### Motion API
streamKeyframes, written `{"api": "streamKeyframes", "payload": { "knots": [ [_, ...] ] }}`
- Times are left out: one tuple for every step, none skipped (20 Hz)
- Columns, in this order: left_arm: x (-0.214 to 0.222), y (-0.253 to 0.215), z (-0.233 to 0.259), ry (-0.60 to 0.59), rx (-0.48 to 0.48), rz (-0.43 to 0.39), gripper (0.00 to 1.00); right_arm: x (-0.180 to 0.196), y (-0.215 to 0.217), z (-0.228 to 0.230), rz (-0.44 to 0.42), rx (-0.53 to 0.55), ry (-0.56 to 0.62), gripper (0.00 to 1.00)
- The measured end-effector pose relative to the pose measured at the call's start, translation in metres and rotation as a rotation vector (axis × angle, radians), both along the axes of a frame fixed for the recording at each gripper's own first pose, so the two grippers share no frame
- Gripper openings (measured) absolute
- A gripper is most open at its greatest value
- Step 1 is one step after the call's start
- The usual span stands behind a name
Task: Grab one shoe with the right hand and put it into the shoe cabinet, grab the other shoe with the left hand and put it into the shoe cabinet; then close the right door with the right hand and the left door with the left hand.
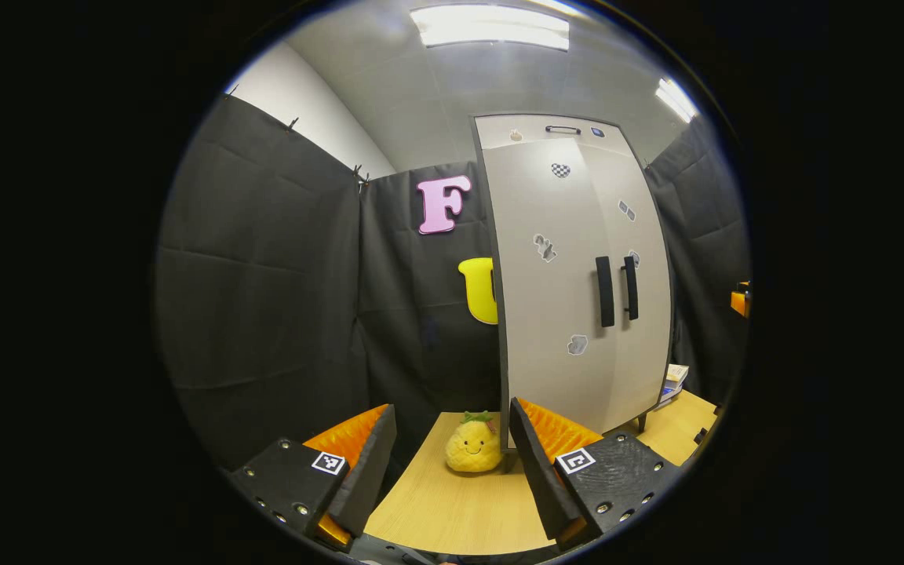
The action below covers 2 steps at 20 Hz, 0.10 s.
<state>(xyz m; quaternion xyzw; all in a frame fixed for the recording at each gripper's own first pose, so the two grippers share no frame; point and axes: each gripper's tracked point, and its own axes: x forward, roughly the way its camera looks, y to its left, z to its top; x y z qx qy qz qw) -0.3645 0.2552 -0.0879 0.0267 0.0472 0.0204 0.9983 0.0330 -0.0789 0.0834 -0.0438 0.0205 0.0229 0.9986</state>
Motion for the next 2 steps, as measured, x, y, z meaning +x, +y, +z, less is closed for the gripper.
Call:
{"api": "streamKeyframes", "payload": {
  "knots": [
    [0.0003,0.0014,0.0011,-0.004,0.004,0.006,0.78,0.0000,-0.0002,-0.0003,0.001,0.004,0.001,0.98],
    [-0.0018,0.0043,0.0031,-0.011,0.007,0.011,0.78,-0.0006,0.0001,-0.0001,0.001,0.008,0.000,0.96]
  ]
}}
